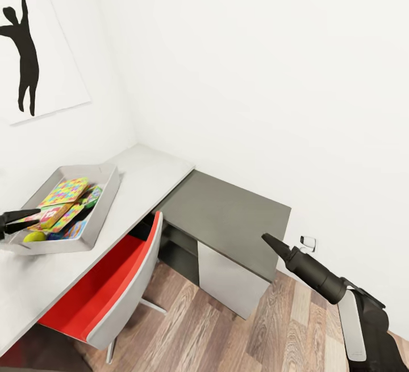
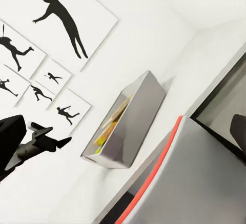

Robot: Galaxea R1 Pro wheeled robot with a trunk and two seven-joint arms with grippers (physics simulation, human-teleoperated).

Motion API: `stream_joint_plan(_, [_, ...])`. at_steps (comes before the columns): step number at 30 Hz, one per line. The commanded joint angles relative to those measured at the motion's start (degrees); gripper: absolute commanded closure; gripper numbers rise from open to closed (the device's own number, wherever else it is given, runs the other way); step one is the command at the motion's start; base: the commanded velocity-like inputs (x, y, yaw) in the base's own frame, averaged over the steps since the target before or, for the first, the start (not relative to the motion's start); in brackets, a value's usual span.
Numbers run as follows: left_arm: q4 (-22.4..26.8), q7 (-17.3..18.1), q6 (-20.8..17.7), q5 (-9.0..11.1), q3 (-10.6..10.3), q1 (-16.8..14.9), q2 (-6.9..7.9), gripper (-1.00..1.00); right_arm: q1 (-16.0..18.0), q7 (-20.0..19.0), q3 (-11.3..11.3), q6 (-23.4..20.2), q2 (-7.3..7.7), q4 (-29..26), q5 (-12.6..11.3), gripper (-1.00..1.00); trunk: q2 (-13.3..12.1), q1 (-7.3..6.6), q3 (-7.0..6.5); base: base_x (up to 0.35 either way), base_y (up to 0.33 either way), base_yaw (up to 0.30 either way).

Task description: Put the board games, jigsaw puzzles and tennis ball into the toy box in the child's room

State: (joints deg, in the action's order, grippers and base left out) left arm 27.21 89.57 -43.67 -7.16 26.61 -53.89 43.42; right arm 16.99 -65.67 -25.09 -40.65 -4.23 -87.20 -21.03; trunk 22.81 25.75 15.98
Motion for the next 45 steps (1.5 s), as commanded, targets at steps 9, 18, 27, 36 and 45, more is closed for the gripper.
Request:
stream_joint_plan(9, [16.35,0.43,-11.83,-0.51,-0.12,-0.06,-6.93,-1.00,0.06,0.07,0.10,-0.39,0.01,0.10,-0.10,-1.00,0.11,0.03,0.10,0.000,0.000,0.000])
stream_joint_plan(18, [23.21,0.43,-12.66,-0.51,-6.48,2.38,-19.48,-1.00,0.06,0.10,0.12,-0.35,0.01,0.10,-0.07,-1.00,0.11,0.03,0.10,0.000,0.000,0.000])
stream_joint_plan(27, [43.96,0.43,-13.19,4.94,-9.15,22.34,-23.30,-1.00,0.06,0.11,0.15,-0.31,-0.09,0.06,-0.07,-1.00,0.11,0.03,0.09,-0.004,0.001,-0.002])
stream_joint_plan(36, [49.99,0.43,-15.71,12.87,-9.45,26.60,-23.57,-1.00,0.06,0.03,0.05,-0.39,0.01,0.10,-0.14,-1.00,0.11,0.03,-0.34,-0.081,0.113,-0.147])
stream_joint_plan(45, [50.14,0.43,-15.82,13.17,-9.17,26.89,-23.29,-1.00,0.06,-0.33,-0.01,-0.39,0.02,0.14,-0.15,-1.00,0.11,0.03,-0.96,-0.063,0.061,-0.206])
